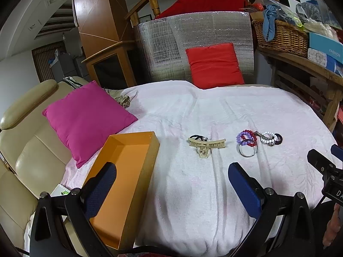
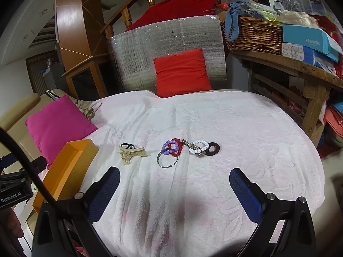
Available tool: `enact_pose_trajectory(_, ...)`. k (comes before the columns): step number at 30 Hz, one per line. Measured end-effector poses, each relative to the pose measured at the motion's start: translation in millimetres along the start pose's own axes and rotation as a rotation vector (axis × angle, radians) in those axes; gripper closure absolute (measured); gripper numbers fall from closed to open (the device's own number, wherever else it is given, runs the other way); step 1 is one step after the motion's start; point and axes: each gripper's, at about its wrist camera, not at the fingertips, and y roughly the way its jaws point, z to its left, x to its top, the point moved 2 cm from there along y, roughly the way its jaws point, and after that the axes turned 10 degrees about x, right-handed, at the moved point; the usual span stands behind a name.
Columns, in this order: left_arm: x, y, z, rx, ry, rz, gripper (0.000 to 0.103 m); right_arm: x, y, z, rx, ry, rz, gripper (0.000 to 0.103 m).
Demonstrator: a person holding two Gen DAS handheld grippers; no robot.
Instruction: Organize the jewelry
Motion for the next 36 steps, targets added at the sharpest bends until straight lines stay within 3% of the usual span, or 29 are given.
enact_pose_trajectory(18,1,29,-5,0.0,0.004,0.043,0.0,4,24,0,0.003,-0.005,0.024,0.0)
enact_pose_trajectory(36,1,85,-14,0.006,0.001,0.124,0.0,20,79,3,0.043,-0.052,0.077,0.0)
